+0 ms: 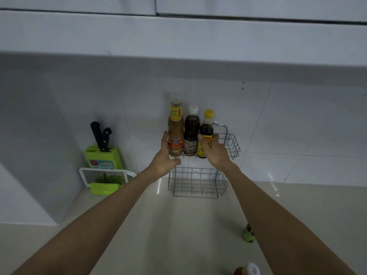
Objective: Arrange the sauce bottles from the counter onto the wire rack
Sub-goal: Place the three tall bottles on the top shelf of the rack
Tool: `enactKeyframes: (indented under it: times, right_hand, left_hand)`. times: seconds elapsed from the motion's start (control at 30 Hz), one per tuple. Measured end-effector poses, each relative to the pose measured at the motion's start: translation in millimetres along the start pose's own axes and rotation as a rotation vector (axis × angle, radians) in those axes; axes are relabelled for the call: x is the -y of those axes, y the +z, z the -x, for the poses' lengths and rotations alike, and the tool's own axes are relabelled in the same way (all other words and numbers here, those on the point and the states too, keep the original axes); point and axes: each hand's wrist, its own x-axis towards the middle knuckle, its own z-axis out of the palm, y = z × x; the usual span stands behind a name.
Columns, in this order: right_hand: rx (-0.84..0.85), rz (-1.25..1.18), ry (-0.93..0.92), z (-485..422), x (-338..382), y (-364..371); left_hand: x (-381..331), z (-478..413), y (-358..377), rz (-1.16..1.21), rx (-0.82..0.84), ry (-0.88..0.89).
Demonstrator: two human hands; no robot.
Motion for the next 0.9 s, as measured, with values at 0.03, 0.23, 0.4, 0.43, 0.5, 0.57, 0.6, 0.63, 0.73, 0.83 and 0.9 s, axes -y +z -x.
enactKeyframes:
  times: [0.03, 0.23, 0.4, 0.43, 0.5, 0.57, 0.6, 0.63, 0.73, 0.83, 0.9]
  right_hand:
    - [0.005, -0.022, -0.007, 0.6, -0.2, -0.2]
    - [0.065, -0.036, -0.075, 7.6, 0.3, -7.8]
    - [0.042, -0.149, -0.073, 7.3, 5.9, -15.0]
    - [0.033, -0.177, -0.078, 5.7, 8.0, -16.9]
    - [0.019, -0.22, -0.095, 1.9, 12.0, -19.1]
    - [-0.012, -0.251, -0.085, -2.7, 16.4, -20.5]
    - [-0.03, -0.272, -0.069, -5.2, 18.4, -21.2]
    - [-0.04, -0.298, -0.052, -7.9, 20.3, -21.9]
    - [-0.034, -0.334, -0.028, -14.4, 22.8, -23.6]
    - [-0.035, -0.316, -0.031, -14.0, 20.9, -21.3]
    - [-0.045, -0.338, -0.063, -12.0, 22.0, -19.3]
  left_hand:
    - [0.8, 1.3, -1.3, -0.006, 0.006, -0.002]
    - [-0.3, 7.2, -6.8, -0.045, 0.02, 0.009]
    - [-4.9, 10.7, -8.5, -0.074, 0.029, -0.011]
    - [-5.9, 10.9, -8.8, -0.079, 0.022, -0.02]
    - [-6.7, 11.1, -8.8, -0.092, 0.011, -0.037]
    - [-8.0, 10.2, -8.6, -0.102, 0.009, -0.028]
    - [-9.3, 9.4, -8.7, -0.104, 0.004, -0.019]
    - [-11.0, 8.4, -8.9, -0.105, -0.004, -0.011]
    - [-15.1, 5.7, -9.2, -0.094, -0.017, 0.008]
    - [-14.5, 6.7, -7.8, -0.082, -0.009, 0.018]
    - [-12.6, 7.1, -6.9, -0.071, -0.011, 0.017]
